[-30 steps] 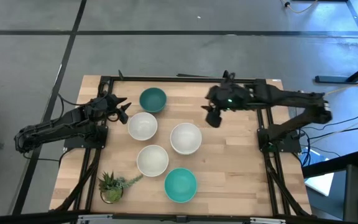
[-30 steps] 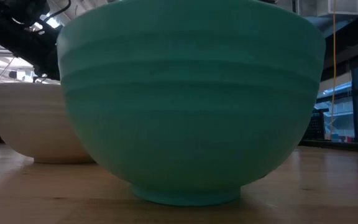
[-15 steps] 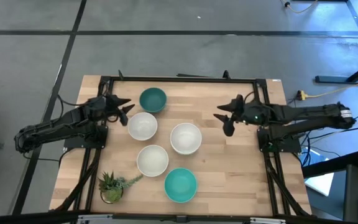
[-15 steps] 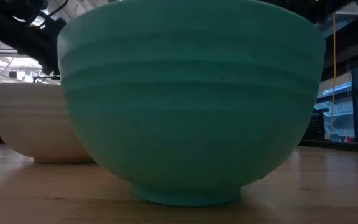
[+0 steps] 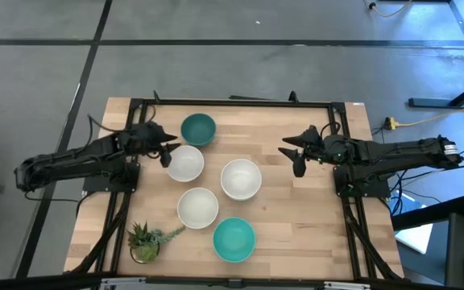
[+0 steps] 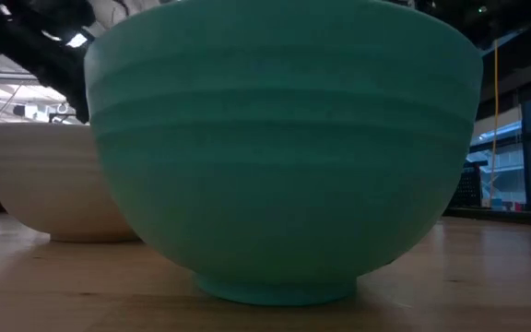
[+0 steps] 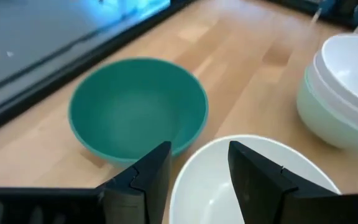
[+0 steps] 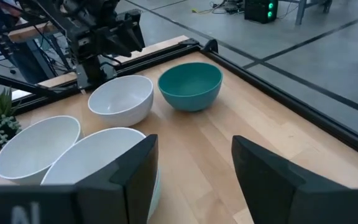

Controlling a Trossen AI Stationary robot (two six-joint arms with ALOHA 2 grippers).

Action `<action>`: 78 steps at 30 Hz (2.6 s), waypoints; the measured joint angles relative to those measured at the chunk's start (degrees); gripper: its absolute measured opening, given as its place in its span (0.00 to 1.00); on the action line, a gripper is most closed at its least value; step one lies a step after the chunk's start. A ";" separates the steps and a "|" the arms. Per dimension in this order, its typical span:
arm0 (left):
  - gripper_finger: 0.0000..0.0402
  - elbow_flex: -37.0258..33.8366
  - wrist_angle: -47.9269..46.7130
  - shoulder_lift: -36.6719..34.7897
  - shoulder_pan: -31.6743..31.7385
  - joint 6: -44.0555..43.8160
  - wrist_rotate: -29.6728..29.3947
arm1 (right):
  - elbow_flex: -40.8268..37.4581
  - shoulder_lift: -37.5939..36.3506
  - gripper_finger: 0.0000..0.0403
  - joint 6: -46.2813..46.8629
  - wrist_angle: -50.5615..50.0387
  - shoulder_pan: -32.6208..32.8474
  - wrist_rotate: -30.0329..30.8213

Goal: Nest bowls inside each other
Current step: Stack the white bowl on the white bowl

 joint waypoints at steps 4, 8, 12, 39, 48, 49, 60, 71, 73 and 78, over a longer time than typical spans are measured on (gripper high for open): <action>0.38 6.53 -5.76 5.30 0.00 0.06 0.05 | 0.00 0.00 0.51 -0.06 -0.03 -0.04 0.00; 0.38 15.27 -18.10 9.78 -1.01 1.94 -0.15 | 0.00 0.02 0.51 -0.14 -0.09 -0.04 0.00; 0.38 20.76 -25.93 13.86 -2.18 1.61 -1.75 | 0.00 0.04 0.51 -0.24 -0.12 -0.33 0.00; 0.38 22.47 -31.33 32.70 -2.10 -16.55 -0.14 | 0.00 0.04 0.51 -0.42 -0.14 -2.47 -1.16; 0.38 22.47 -31.18 37.03 -2.10 -16.18 -0.27 | 0.00 0.04 0.51 -0.92 -0.16 -2.47 -1.61; 0.38 22.47 -31.11 37.39 -2.10 -16.18 -0.50 | 0.00 0.04 0.51 -1.13 -0.15 -2.47 -1.61; 0.35 22.45 -31.05 38.07 -2.10 -16.49 -0.55 | 0.02 0.04 0.51 -1.50 -0.13 -2.47 -1.62; 0.02 22.45 -30.94 38.05 -2.10 -16.73 -0.16 | 0.02 0.04 0.51 -1.50 -0.11 -2.47 -1.62; 0.02 22.45 -31.14 38.03 -2.12 -17.21 0.03 | 0.02 0.04 0.51 -1.50 -0.11 -2.47 -1.62; 0.01 22.45 -31.19 38.01 -2.11 -17.60 0.05 | 0.02 0.04 0.51 -1.50 -0.11 -2.46 -1.62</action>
